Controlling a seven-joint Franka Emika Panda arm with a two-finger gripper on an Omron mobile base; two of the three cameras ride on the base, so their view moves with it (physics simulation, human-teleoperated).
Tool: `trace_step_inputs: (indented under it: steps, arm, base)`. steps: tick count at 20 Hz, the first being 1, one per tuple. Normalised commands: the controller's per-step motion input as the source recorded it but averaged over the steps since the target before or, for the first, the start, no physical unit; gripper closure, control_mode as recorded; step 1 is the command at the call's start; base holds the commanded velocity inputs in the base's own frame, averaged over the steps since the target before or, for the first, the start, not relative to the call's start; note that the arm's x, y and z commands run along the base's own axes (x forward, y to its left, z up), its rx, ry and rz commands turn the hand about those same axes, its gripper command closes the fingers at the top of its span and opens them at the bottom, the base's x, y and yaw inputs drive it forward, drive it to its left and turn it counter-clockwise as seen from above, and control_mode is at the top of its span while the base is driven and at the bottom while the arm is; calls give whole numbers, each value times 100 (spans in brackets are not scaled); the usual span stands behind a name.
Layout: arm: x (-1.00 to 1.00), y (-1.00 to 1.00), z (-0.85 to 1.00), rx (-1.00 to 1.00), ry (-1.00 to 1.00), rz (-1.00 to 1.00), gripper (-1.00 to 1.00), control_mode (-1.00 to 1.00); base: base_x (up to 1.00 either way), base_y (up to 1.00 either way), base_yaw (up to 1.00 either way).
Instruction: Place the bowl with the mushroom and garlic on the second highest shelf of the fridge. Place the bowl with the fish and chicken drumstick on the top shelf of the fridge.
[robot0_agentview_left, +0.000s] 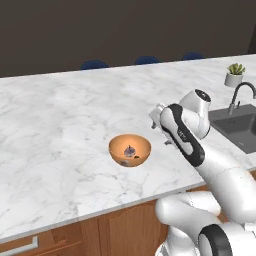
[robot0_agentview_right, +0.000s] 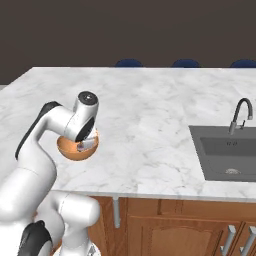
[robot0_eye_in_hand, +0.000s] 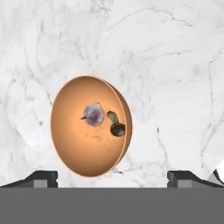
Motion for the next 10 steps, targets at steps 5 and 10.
trace_step_inputs:
  steps: [5,10]
  arm:
    - [6,-7,-63,-4,11,17,-100,-100]
    - [25,3,-59,-3,2,11,-100,-100]
  base:
    - [0,0,0]
    - [0,0,0]
